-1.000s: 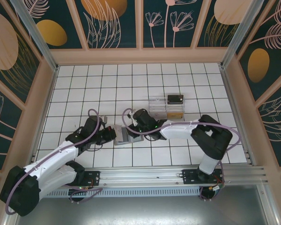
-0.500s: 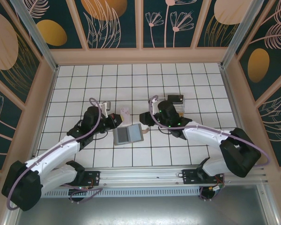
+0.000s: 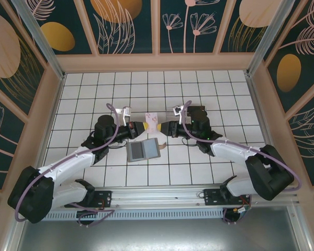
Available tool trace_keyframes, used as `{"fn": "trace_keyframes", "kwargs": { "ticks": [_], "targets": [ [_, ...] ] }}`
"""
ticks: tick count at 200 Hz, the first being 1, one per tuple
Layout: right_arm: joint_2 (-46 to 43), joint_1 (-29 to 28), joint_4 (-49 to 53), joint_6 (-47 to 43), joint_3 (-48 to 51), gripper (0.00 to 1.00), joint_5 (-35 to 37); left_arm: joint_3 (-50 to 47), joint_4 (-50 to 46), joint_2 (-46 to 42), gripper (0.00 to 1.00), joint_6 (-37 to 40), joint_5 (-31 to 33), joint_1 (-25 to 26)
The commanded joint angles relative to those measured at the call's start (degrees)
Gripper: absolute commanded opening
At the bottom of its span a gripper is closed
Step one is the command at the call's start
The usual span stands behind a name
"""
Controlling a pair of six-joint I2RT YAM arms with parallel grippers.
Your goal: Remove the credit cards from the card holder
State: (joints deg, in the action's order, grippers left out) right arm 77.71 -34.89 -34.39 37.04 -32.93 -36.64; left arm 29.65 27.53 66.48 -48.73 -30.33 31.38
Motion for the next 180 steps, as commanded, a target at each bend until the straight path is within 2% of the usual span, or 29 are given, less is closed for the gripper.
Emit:
{"fn": "trace_keyframes", "kwargs": {
  "ticks": [1,95,127,163,180],
  "targets": [
    [1.6,0.3,-6.9,3.3,0.2,0.34,-5.6,-0.5,4.0,-0.5,0.00,-0.7,-3.3,-0.1],
    [2.7,1.6,-10.9,6.5,0.8,0.28,-8.3,-1.6,2.2,-0.6,0.00,-0.6,-4.6,-0.1],
    [3.0,1.6,-11.1,6.5,0.9,0.19,-9.3,-1.6,2.3,-0.6,0.00,-0.5,-4.8,-0.1],
    [3.1,1.7,-11.6,6.7,1.1,0.01,-10.3,-1.4,2.0,-0.1,0.00,-0.3,-4.8,-0.1],
    [2.6,1.6,-10.6,6.3,1.2,0.00,-10.2,-1.5,1.9,0.0,0.12,-0.2,-4.3,-0.1]
  ]
}}
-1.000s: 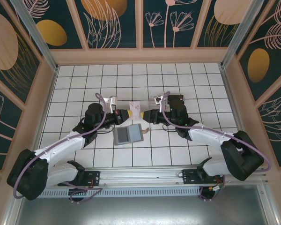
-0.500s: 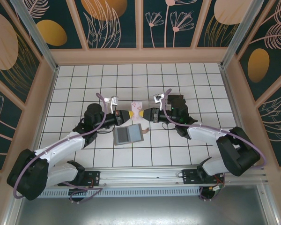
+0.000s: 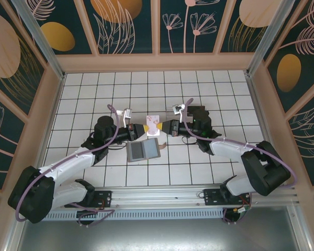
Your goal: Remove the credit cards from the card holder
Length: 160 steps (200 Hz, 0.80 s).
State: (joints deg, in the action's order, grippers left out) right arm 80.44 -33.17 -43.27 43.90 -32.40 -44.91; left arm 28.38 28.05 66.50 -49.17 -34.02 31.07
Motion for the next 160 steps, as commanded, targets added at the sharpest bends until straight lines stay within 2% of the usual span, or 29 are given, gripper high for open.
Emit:
{"fn": "trace_keyframes", "kwargs": {
  "ticks": [1,13,20,31,42,54,82,115,133,160],
  "targets": [
    [-0.2,-0.1,-1.5,-0.6,0.7,0.00,-1.9,-0.2,1.3,0.0,0.14,0.3,-0.5,0.2],
    [-0.8,0.0,0.8,-1.9,0.3,0.00,-1.5,0.1,0.3,0.0,0.46,0.6,0.2,0.2],
    [-1.3,0.1,3.0,-3.3,-0.1,0.00,-1.2,0.3,-0.4,0.0,0.59,0.9,0.6,0.2],
    [-2.5,0.4,7.8,-6.3,-0.9,0.00,-0.1,0.7,-1.4,-0.3,0.66,1.5,1.3,0.2],
    [-4.0,0.5,14.2,-10.7,-2.3,0.00,2.2,1.2,-3.3,-0.7,0.83,2.2,3.0,0.2],
    [-5.3,0.5,21.2,-15.9,-3.9,0.00,5.3,1.8,-6.3,-1.7,0.98,3.1,6.8,0.2],
    [-6.6,0.5,33.9,-24.9,-7.5,0.00,13.9,2.4,-13.1,-5.2,0.99,4.9,20.9,0.2],
    [-9.2,-0.6,37.1,-28.8,-7.2,0.00,24.0,-0.8,-13.8,-11.8,0.99,5.4,36.6,0.2],
    [-10.3,-2.6,42.2,-34.1,-9.0,0.00,31.1,-3.6,-11.5,-14.8,0.99,6.3,41.3,0.1],
    [-9.8,-7.9,51.1,-47.0,-13.2,0.00,45.9,-6.9,-7.8,-17.3,0.99,9.4,42.1,0.2]
  ]
}}
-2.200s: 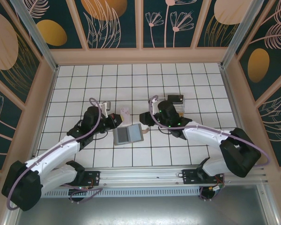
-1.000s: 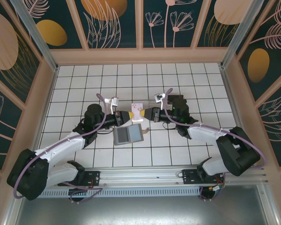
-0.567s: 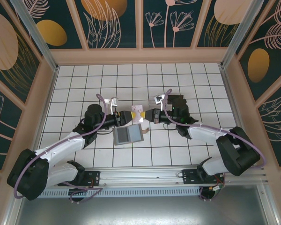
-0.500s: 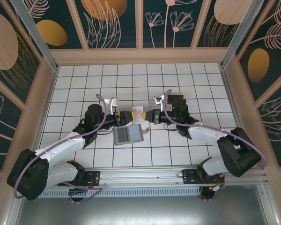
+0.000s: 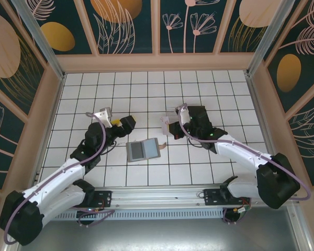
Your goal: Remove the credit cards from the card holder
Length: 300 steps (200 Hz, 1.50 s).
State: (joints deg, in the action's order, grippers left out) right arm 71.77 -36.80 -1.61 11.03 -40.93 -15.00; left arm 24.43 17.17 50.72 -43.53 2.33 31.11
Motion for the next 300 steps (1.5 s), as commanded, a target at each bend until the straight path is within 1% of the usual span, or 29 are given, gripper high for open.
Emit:
{"fn": "trace_keyframes", "kwargs": {
  "ticks": [1,11,31,49,68,84,105,126,157,183,238,300],
  "targets": [
    [-1.1,-4.6,9.7,-14.7,-4.7,0.00,16.7,-3.0,3.2,-1.6,0.99,3.9,5.8,0.1],
    [-0.8,-7.4,11.6,-21.2,-5.3,0.00,21.8,-3.8,3.9,-2.1,0.99,4.5,5.4,0.2],
    [0.6,-11.9,15.6,-33.2,-5.8,0.00,29.8,-5.3,5.9,-3.1,0.99,4.7,3.9,0.2],
    [3.1,-13.7,19.4,-43.2,-6.0,0.00,35.7,-6.4,7.3,-4.2,0.99,5.2,2.6,0.2],
    [4.5,-16.4,20.3,-52.2,-4.7,0.00,41.1,-6.8,7.8,-4.6,0.99,5.4,0.9,0.2],
    [5.3,-17.1,20.8,-56.9,-4.9,0.00,43.1,-7.7,8.4,-5.0,0.99,5.1,1.2,0.2],
    [5.7,-16.9,20.1,-62.4,-4.8,0.00,42.8,-8.6,7.8,-6.8,0.99,4.7,1.8,0.1],
    [6.4,-16.4,17.3,-69.4,-2.7,0.00,43.6,-9.4,7.5,-8.7,0.99,4.3,2.2,0.2],
    [6.9,-13.4,16.6,-70.2,-3.1,0.00,39.0,-9.7,7.1,-9.9,0.99,4.2,2.7,0.2],
    [7.2,-12.4,14.6,-71.3,-2.5,0.00,38.4,-9.4,7.0,-9.3,0.99,4.1,2.4,0.2],
    [8.8,-11.2,12.5,-70.5,-3.1,0.00,36.7,-8.8,6.4,-7.5,0.99,4.1,2.1,0.2],
    [11.9,-10.1,12.1,-69.6,-4.0,0.00,35.6,-8.5,6.4,-7.0,0.99,3.8,1.0,0.2]
  ]
}}
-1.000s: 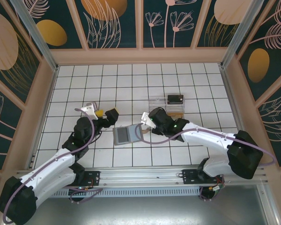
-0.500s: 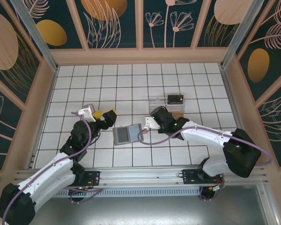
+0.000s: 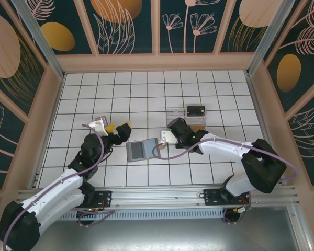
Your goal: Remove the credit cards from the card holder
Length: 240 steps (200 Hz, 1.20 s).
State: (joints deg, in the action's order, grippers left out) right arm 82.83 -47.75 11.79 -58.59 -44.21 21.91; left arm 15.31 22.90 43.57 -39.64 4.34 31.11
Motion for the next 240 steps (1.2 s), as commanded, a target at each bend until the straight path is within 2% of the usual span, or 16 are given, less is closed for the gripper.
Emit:
{"fn": "trace_keyframes", "kwargs": {
  "ticks": [1,101,106,116,122,159,224,240],
  "targets": [
    [0.8,0.9,-1.4,0.0,-0.7,0.00,-1.3,0.6,0.7,0.2,0.99,-0.1,-1.1,0.2],
    [5.2,1.7,-2.7,1.8,-2.8,0.00,-2.1,1.1,0.7,1.3,0.99,-0.1,-2.7,0.2],
    [5.3,1.7,-2.5,2.2,-2.9,0.06,-2.1,1.1,0.8,1.3,0.99,-0.1,-2.9,0.1],
    [5.4,1.7,-2.4,3.1,-3.1,0.24,-2.0,1.1,0.8,1.3,0.99,0.0,-2.9,0.2],
    [5.5,1.7,-2.4,3.3,-3.1,0.28,-1.8,1.1,0.7,1.3,0.99,0.0,-2.9,0.2],
    [5.9,1.5,-3.9,3.3,-3.1,0.36,0.1,1.2,0.7,1.3,0.99,0.2,-3.7,0.1],
    [6.7,0.2,-7.3,3.7,-4.5,0.35,6.6,1.2,0.6,1.3,0.99,0.4,-3.7,0.2],
    [7.2,0.2,-8.5,3.3,-4.4,0.39,7.5,1.2,0.7,1.3,0.99,0.5,-3.9,0.2]
  ]
}}
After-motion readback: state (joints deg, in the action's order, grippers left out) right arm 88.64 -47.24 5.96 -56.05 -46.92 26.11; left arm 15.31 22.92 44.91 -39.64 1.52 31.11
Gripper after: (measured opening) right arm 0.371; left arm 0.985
